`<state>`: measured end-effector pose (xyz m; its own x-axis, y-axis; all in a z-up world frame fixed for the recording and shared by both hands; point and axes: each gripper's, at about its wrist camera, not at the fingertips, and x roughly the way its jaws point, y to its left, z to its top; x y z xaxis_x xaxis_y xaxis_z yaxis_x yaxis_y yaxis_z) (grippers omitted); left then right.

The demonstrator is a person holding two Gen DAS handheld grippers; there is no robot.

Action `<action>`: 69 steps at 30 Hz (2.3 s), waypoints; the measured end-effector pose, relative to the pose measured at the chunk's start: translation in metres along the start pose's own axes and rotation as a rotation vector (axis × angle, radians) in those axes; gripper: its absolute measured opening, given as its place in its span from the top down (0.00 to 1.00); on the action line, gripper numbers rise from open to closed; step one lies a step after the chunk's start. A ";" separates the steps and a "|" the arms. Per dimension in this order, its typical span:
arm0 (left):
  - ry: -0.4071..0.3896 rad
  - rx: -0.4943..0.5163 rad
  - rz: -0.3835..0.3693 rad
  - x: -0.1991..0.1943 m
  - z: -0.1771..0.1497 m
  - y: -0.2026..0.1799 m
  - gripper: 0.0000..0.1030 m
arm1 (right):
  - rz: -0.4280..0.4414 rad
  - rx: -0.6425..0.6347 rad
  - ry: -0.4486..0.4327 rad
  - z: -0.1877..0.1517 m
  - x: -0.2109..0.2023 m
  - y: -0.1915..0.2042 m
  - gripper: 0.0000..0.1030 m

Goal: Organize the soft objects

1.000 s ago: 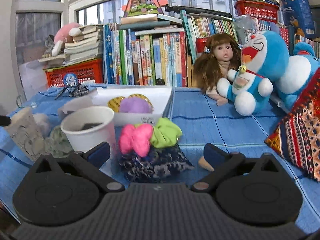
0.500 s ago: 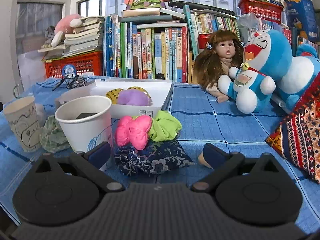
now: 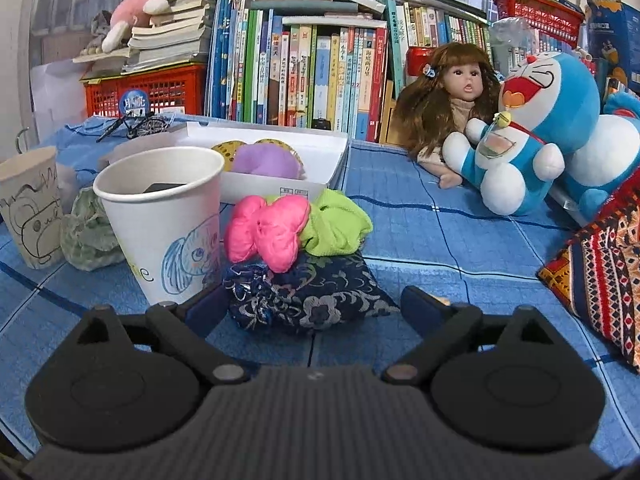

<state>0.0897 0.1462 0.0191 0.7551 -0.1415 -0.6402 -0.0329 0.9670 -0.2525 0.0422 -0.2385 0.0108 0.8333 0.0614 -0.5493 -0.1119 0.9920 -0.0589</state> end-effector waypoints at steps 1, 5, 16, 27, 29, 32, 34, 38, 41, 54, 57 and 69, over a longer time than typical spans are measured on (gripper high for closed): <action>-0.003 0.008 0.007 0.003 0.001 -0.002 0.22 | 0.000 -0.004 0.005 0.000 0.002 0.001 0.04; -0.005 0.021 0.020 0.012 0.004 -0.008 0.50 | 0.006 -0.015 0.024 0.002 0.008 0.004 0.04; 0.029 0.054 -0.009 -0.012 -0.005 -0.001 0.79 | 0.046 0.013 0.073 0.001 0.020 0.004 0.15; 0.025 0.166 0.010 -0.048 -0.026 -0.006 0.49 | 0.079 0.026 0.047 -0.001 -0.011 0.006 0.30; 0.006 0.217 0.024 -0.049 -0.030 -0.013 0.45 | 0.069 0.020 0.027 -0.001 -0.016 0.005 0.21; -0.016 0.287 0.054 -0.042 -0.031 -0.024 0.37 | 0.042 0.028 0.010 0.000 -0.014 0.002 0.15; -0.011 0.319 0.047 -0.032 -0.031 -0.028 0.29 | 0.043 0.036 0.006 0.003 -0.010 0.000 0.13; 0.030 0.302 0.017 -0.013 -0.030 -0.030 0.29 | 0.046 -0.003 0.020 0.008 0.004 0.006 0.11; 0.019 0.303 0.022 -0.009 -0.031 -0.032 0.40 | 0.022 -0.026 0.044 0.009 0.015 0.010 0.11; -0.007 0.285 0.029 -0.034 -0.028 -0.035 0.47 | -0.016 0.017 -0.014 0.002 -0.018 0.009 0.50; -0.035 0.283 0.029 -0.047 -0.022 -0.036 0.47 | -0.018 0.049 -0.043 0.005 -0.033 0.004 0.51; -0.126 0.212 -0.039 -0.082 0.045 -0.030 0.47 | -0.015 0.134 -0.170 0.055 -0.068 -0.015 0.51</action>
<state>0.0580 0.1382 0.1118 0.8289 -0.1652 -0.5344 0.1264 0.9860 -0.1088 0.0166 -0.2516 0.0946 0.9147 0.0533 -0.4005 -0.0354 0.9980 0.0519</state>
